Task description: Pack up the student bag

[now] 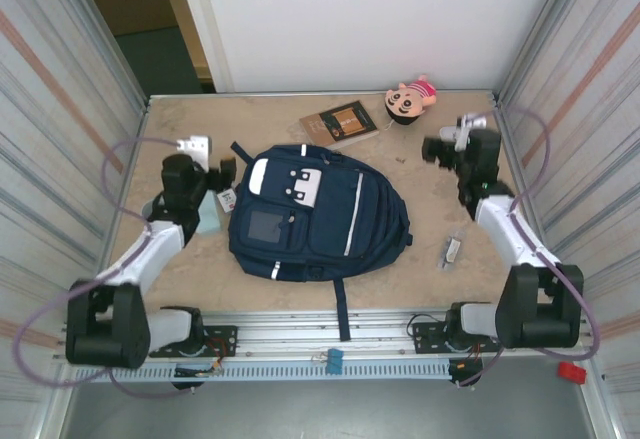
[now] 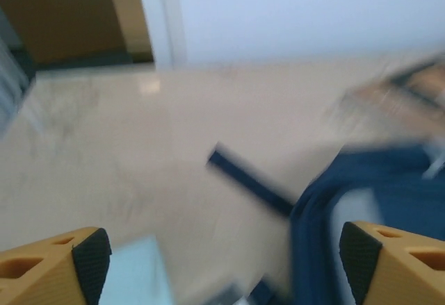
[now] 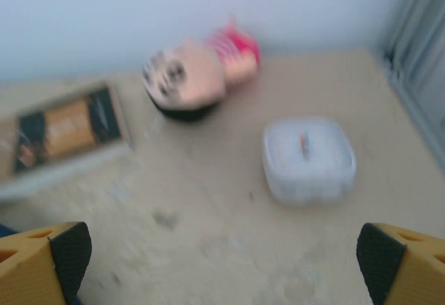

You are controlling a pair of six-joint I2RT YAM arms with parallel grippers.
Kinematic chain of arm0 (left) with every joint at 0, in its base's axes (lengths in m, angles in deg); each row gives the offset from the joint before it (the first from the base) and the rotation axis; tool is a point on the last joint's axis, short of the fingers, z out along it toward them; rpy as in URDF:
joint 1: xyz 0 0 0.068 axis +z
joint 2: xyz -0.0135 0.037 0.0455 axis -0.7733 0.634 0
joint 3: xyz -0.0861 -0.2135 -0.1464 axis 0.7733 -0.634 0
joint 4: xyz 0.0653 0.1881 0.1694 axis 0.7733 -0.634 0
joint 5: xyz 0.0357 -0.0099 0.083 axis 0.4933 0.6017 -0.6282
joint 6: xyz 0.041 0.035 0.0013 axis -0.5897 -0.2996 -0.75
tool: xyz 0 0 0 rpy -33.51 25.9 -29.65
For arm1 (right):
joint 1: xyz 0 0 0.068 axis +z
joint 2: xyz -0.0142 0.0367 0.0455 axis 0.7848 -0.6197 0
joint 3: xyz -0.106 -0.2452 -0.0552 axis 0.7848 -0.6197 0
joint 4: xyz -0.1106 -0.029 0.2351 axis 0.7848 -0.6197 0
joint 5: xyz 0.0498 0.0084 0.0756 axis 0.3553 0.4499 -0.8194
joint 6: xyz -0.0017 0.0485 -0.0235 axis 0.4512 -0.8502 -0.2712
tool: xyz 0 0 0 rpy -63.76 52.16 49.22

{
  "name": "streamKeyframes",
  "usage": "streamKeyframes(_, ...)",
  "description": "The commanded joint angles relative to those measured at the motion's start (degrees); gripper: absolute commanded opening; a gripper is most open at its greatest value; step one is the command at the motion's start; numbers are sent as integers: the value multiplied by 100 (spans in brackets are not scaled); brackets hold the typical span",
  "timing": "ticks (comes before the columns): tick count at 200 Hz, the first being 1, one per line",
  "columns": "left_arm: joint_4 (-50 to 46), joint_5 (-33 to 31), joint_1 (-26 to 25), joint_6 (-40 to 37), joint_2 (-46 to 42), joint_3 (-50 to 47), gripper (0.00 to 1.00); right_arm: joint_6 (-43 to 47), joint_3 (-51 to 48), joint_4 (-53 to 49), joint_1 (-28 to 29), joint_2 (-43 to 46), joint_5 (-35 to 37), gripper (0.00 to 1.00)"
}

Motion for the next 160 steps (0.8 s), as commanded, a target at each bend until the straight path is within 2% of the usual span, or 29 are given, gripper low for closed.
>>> streamKeyframes(1,-2402,169,-85,1239,-730,1073,82,-137,1589,-2802,493,-43,494,99)
streamKeyframes(14,-3212,645,-94,1629,-888,1472,80,-193,2388,-3548,815,-295,211,99)
streamKeyframes(31,-4150,1009,-138,2077,-975,1774,78,-312,2950,-4141,1253,-661,-206,99)
streamKeyframes(45,-4602,1462,-232,2375,-1023,1735,73,-519,2968,-4214,1531,-883,-525,99)
streamKeyframes(60,-4870,1481,-603,2698,-1084,1468,69,-767,2567,-3878,1728,-1110,-759,99)
streamKeyframes(73,-4853,1294,-1098,2948,-1136,1073,68,-1009,2230,-3582,1846,-1349,-818,100)
streamKeyframes(93,-4529,1091,-1649,3425,-1111,411,68,-1168,1854,-3339,2020,-1752,-609,94)
streamKeyframes(122,-3722,1299,-1738,3780,-696,-243,63,-1352,1144,-2898,2114,-1965,-540,90)
streamKeyframes(160,-3037,1404,-1816,3791,409,-333,57,-1935,33,-2519,2276,-1578,-659,86)
